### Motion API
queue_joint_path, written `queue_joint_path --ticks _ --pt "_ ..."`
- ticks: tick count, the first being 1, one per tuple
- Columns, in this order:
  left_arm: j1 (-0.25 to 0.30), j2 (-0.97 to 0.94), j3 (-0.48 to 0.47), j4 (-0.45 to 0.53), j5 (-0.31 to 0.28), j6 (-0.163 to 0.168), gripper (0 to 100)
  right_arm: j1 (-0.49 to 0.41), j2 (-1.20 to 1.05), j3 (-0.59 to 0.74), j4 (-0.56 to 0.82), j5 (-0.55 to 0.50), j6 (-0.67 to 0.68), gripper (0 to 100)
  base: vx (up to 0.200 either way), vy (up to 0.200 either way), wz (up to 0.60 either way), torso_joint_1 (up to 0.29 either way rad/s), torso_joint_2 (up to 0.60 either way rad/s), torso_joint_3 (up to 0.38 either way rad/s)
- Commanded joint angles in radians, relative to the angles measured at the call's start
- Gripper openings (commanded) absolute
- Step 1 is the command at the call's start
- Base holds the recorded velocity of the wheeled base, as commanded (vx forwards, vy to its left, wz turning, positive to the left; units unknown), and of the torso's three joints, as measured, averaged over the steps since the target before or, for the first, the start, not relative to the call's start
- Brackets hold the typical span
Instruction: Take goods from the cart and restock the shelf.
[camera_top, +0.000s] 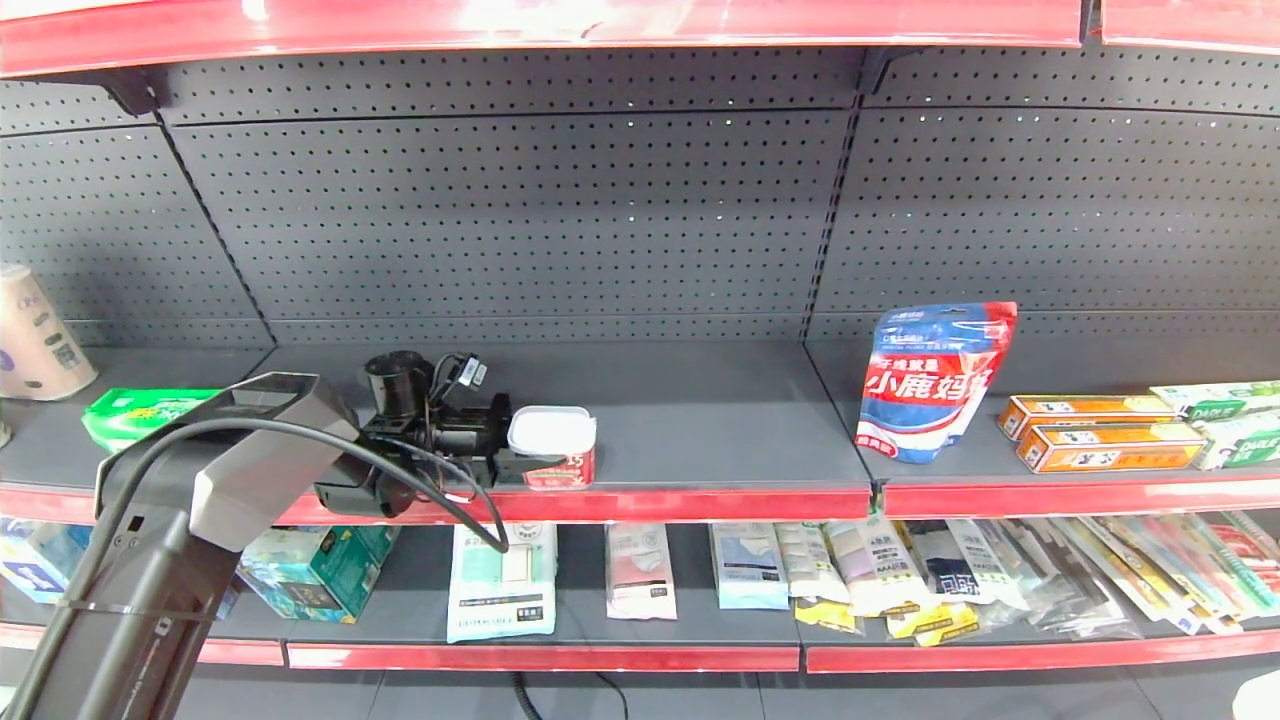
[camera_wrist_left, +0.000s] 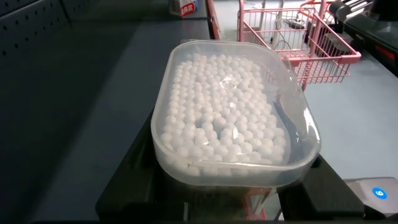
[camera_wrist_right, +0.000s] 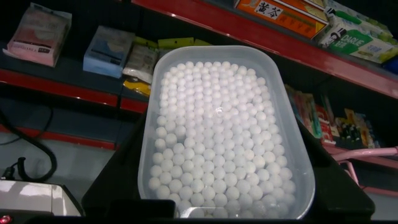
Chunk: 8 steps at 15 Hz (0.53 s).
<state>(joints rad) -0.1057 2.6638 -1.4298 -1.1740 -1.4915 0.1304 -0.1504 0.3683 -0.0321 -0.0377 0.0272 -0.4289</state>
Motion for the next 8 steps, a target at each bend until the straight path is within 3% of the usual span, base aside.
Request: queue_joint_path --ticks 1,8 --pt "0.0 0.001 0.002 0.001 0.0 -0.011 0 0.0 -0.002 0.0 -0.001 0.0 -0.001 0 0.0 0.0 0.0 0.0 0.0 0.0" --pt "-0.002 0.013 0.002 -0.016 0.007 -0.017 0 0.0 -0.002 0.0 -0.001 0.0 -0.001 0 0.0 0.0 0.0 0.0 0.0 0.0"
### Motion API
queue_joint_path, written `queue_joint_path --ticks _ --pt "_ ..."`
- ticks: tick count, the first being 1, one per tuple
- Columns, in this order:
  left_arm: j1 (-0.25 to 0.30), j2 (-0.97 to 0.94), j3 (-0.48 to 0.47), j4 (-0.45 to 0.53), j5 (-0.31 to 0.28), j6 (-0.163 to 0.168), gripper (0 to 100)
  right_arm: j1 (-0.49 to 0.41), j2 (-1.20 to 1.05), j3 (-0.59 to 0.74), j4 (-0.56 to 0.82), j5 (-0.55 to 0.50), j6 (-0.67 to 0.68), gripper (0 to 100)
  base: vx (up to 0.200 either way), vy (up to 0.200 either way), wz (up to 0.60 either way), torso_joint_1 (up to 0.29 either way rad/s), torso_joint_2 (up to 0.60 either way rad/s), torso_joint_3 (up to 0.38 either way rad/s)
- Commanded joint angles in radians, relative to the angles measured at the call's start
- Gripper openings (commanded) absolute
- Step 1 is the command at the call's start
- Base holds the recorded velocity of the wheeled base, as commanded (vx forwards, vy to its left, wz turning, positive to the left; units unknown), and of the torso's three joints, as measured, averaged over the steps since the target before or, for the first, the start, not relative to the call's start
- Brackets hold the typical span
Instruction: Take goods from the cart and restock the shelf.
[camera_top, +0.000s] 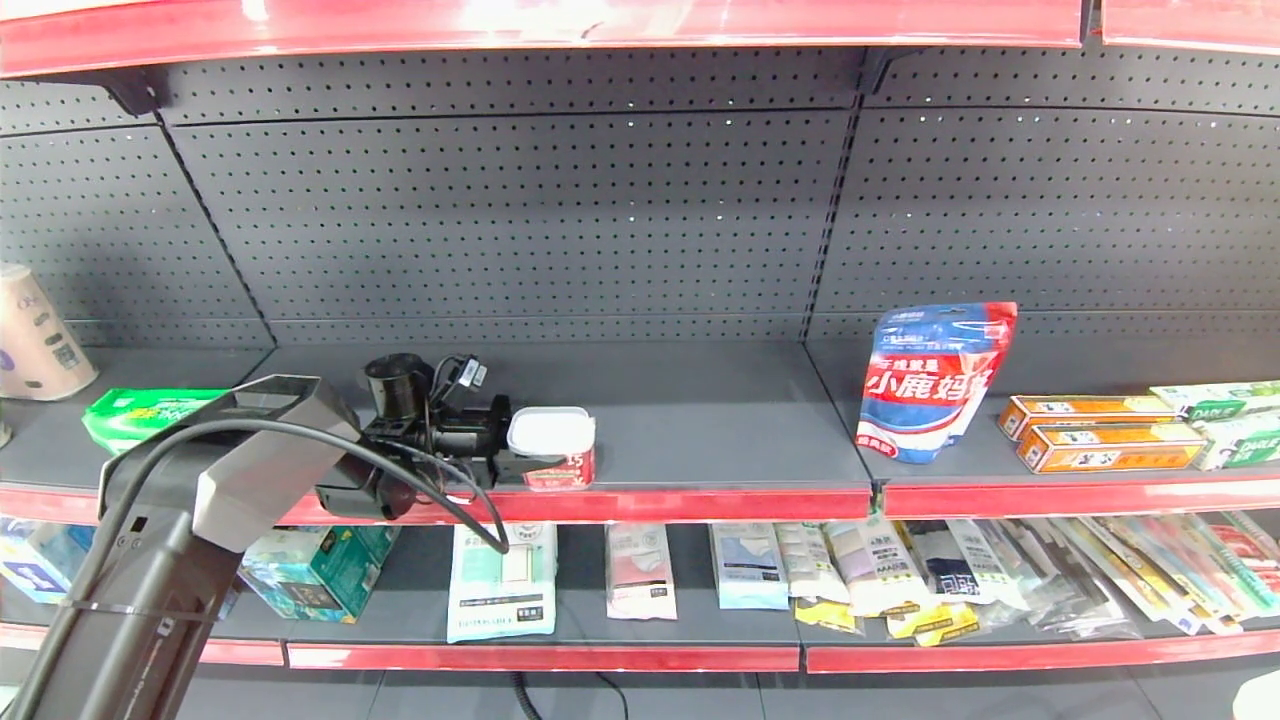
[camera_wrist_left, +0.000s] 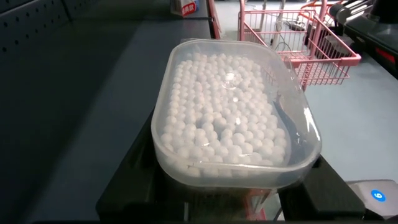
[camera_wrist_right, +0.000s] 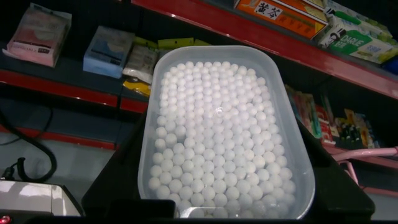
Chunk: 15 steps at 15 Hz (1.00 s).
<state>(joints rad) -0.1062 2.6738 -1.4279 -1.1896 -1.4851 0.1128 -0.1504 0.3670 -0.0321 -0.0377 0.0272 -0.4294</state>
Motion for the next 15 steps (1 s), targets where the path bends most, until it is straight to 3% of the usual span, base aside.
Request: queue_joint_path --ticks 1,4,7,11,12,15 --pt "-0.001 0.003 -0.003 0.001 0.005 -0.001 0 0.0 0.0 0.0 -0.001 0.0 0.0 0 0.0 0.0 0.0 0.0 0.0 0.0" --pt "-0.001 0.003 -0.003 -0.004 0.003 -0.027 0 0.0 0.001 0.0 -0.001 0.0 0.0 0 0.0 0.0 0.0 0.0 0.0 0.0" --pt "-0.012 0.015 -0.006 -0.064 0.008 -0.088 0 0.0 0.003 0.0 -0.001 0.0 0.0 0 0.0 0.0 0.0 0.0 0.0 0.0" --pt "-0.01 0.046 -0.039 -0.183 0.008 -0.208 0 0.0 0.009 0.0 0.001 0.0 0.0 0 0.0 0.0 0.0 0.0 0.0 0.0" --pt "-0.012 0.051 -0.039 -0.206 0.008 -0.229 100 0.0 0.009 0.0 -0.001 0.0 0.0 0 0.0 0.0 0.0 0.0 0.0 0.0" --pt "-0.01 0.069 -0.045 -0.289 0.008 -0.323 100 0.0 0.01 0.0 0.001 0.0 0.0 0 0.0 0.0 0.0 0.0 0.0 0.0"
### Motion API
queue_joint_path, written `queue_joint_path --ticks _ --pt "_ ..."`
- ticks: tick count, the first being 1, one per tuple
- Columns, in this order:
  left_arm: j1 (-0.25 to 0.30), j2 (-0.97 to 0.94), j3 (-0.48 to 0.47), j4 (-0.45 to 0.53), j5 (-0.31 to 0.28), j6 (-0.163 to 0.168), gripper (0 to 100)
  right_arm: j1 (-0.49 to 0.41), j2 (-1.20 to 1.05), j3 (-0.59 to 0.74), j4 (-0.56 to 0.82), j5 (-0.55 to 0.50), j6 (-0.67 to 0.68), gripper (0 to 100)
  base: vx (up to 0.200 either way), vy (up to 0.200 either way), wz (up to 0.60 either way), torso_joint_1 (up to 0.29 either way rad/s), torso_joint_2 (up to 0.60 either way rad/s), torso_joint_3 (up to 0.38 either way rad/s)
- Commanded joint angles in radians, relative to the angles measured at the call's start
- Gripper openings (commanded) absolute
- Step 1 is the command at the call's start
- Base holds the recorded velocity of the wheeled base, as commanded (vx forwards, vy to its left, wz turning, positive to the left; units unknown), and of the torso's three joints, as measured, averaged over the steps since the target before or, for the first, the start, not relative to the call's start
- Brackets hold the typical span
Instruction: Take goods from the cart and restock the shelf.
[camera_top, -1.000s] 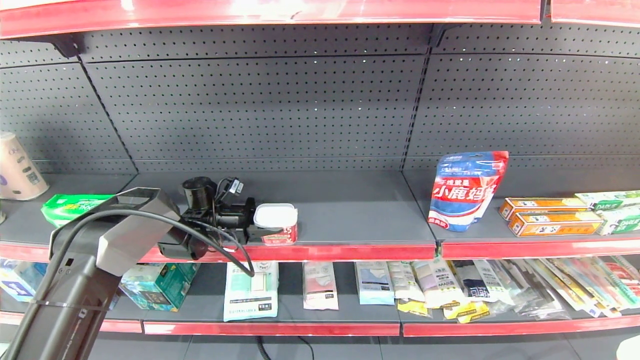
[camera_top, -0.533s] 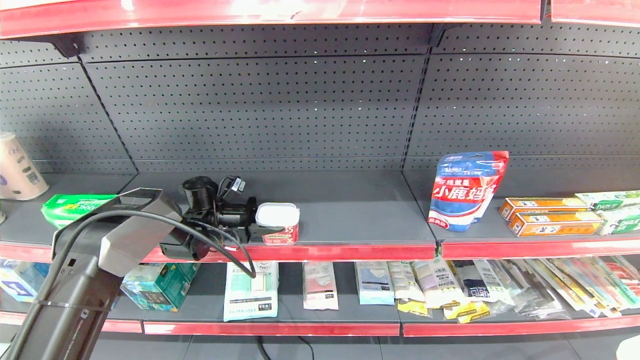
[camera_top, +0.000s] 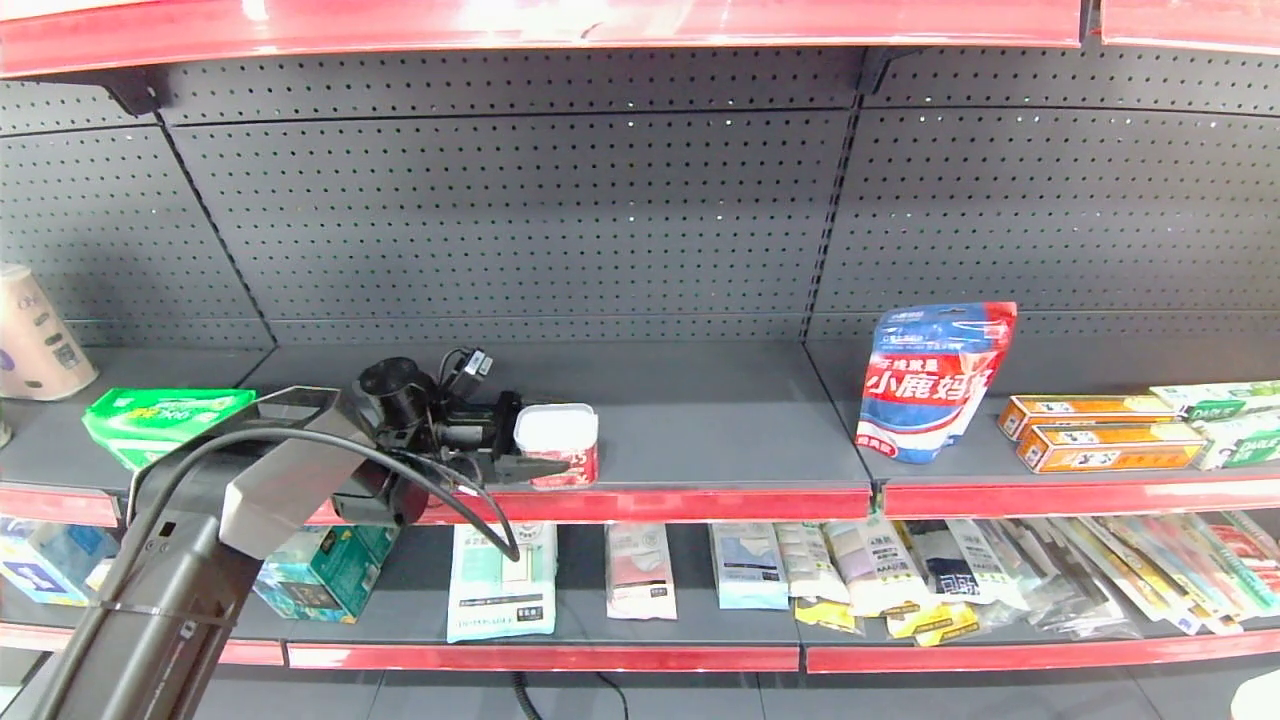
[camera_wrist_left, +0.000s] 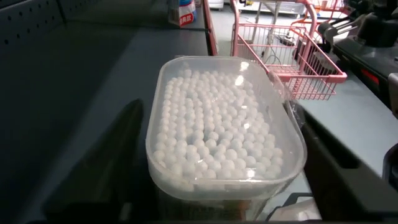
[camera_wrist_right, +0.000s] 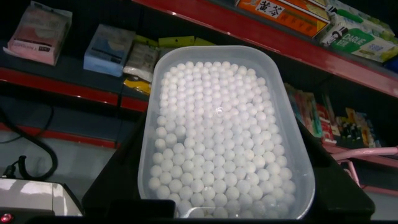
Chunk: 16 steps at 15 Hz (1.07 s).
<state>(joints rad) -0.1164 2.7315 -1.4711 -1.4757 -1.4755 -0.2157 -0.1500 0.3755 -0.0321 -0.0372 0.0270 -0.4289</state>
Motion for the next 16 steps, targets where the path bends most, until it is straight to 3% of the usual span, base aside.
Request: queue_joint_path --ticks 1,4,6,10,14,16 --pt "0.0 0.013 -0.002 -0.02 -0.002 -0.013 100 0.0 0.002 0.0 -0.001 0.001 -0.001 0 0.0 0.0 0.0 0.0 0.0 0.0" --pt "0.0 0.013 -0.002 -0.074 -0.002 -0.076 100 0.0 0.002 0.0 -0.001 0.001 -0.001 0 0.0 0.0 0.0 0.0 0.0 0.0" --pt "0.001 0.008 -0.002 -0.095 -0.002 -0.14 100 0.0 0.002 0.0 -0.001 0.001 -0.001 0 0.0 0.0 0.0 0.0 0.0 0.0" --pt "0.003 -0.01 -0.002 -0.095 -0.009 -0.154 100 -0.002 0.002 0.0 -0.001 -0.001 -0.001 0 0.0 0.0 0.0 0.0 0.0 0.0" --pt "0.003 -0.053 0.006 -0.095 -0.008 -0.214 100 -0.002 0.003 0.0 0.0 -0.001 -0.001 0 0.0 0.0 0.0 0.0 0.0 0.0" --pt "0.004 -0.065 0.008 -0.095 -0.008 -0.218 100 -0.002 0.003 0.0 0.0 -0.001 0.001 0 0.0 0.0 0.0 0.0 0.0 0.0"
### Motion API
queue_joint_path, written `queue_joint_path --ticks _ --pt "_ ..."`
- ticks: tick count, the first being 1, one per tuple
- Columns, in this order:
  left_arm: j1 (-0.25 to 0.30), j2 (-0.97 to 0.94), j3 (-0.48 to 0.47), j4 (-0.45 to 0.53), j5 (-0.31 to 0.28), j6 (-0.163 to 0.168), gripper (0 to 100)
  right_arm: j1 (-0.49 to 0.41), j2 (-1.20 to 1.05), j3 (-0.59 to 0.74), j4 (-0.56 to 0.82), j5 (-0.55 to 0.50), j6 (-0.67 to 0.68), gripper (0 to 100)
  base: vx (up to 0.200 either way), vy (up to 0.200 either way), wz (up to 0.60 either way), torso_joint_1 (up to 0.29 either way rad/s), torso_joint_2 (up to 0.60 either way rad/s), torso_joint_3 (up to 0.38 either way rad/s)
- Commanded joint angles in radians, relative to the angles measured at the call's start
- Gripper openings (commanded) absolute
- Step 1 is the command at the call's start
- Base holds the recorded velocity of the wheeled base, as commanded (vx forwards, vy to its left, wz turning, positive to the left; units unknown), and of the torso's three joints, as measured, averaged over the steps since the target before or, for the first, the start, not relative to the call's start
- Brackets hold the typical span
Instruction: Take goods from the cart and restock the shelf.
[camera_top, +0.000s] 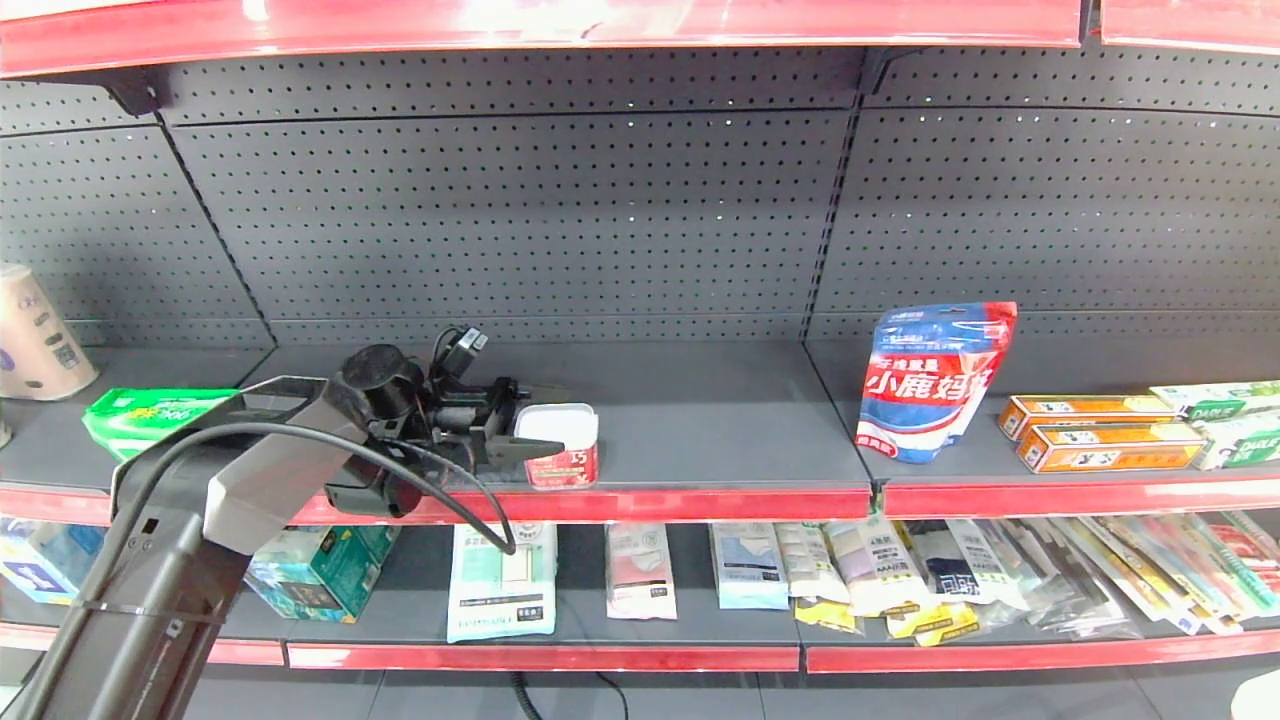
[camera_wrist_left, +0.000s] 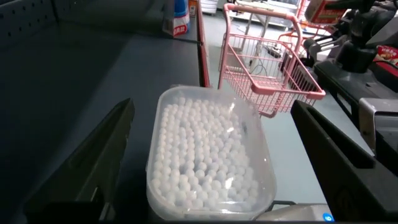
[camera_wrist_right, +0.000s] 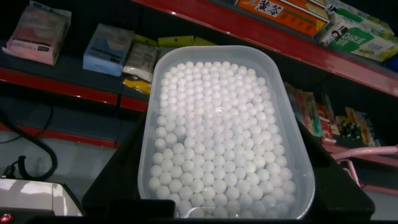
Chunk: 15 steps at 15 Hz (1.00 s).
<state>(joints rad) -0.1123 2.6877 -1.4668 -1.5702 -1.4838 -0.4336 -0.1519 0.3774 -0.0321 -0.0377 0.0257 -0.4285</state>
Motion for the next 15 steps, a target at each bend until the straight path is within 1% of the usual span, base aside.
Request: queue_joint_path --ticks 1,3,8,10,12,14,15 --pt "0.0 -0.031 0.01 -0.001 0.0 -0.005 100 0.0 0.001 0.0 -0.001 0.0 -0.001 0 0.0 0.0 0.0 0.0 0.0 0.0" --pt "0.0 -0.042 0.01 -0.001 0.0 -0.022 100 0.0 0.001 0.0 0.001 0.0 0.001 0 0.0 0.0 0.0 0.0 0.0 0.0" --pt "0.0 -0.063 0.011 -0.001 0.0 -0.047 100 0.0 0.0 -0.002 -0.001 0.0 -0.001 0 0.0 0.0 0.0 0.0 0.0 0.0" --pt "0.002 -0.08 0.011 -0.001 0.0 -0.068 100 0.0 0.0 0.0 0.001 0.0 -0.001 0 0.0 0.0 0.0 0.0 0.0 0.0" --pt "0.008 -0.084 0.013 -0.001 0.0 -0.074 100 0.0 0.0 -0.002 -0.001 0.0 -0.001 0 0.0 0.0 0.0 0.0 0.0 0.0" --pt "0.011 -0.12 0.026 -0.001 0.002 -0.105 100 0.0 0.0 0.0 0.001 0.0 -0.001 0 0.0 0.0 0.0 0.0 0.0 0.0" --pt "0.011 -0.143 0.043 -0.001 0.005 -0.139 100 0.0 0.0 0.0 0.001 0.0 0.001 0 0.0 0.0 0.0 0.0 0.0 0.0"
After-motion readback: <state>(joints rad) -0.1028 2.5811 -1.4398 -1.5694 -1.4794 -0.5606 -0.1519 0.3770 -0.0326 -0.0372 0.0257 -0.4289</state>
